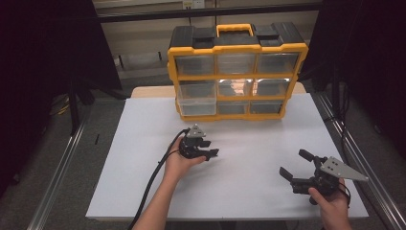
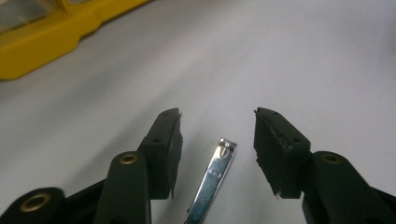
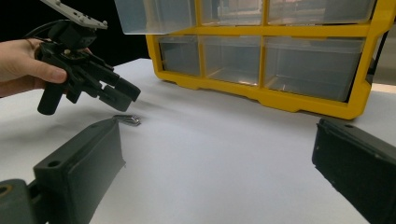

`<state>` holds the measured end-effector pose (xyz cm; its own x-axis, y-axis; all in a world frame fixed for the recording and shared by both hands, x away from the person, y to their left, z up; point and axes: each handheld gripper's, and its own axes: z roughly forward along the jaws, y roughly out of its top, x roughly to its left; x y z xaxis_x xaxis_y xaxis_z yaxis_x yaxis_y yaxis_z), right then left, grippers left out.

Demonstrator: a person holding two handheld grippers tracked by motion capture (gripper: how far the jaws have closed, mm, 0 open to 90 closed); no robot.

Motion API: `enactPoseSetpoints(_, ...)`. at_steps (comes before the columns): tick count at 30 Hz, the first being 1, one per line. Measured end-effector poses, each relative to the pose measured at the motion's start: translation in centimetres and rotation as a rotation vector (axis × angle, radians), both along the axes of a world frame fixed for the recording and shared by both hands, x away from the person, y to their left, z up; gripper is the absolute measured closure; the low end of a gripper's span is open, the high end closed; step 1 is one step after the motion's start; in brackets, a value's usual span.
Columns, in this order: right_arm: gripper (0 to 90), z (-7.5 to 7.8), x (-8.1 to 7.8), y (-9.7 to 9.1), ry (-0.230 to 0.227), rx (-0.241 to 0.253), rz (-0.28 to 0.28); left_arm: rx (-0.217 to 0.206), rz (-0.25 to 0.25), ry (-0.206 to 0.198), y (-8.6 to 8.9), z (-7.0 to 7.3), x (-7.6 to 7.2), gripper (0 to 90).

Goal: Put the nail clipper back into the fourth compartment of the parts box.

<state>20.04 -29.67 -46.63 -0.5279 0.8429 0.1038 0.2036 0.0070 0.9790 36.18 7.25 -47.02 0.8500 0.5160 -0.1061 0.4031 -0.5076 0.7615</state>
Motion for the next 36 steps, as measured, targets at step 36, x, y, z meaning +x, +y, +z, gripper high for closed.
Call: enactPoseSetpoints(36, 1.1, 0.0, 0.0, -0.2, -0.001, 0.001, 0.0, 0.073, -0.049, 0.115, -0.2, 0.4, 0.0, 79.9)
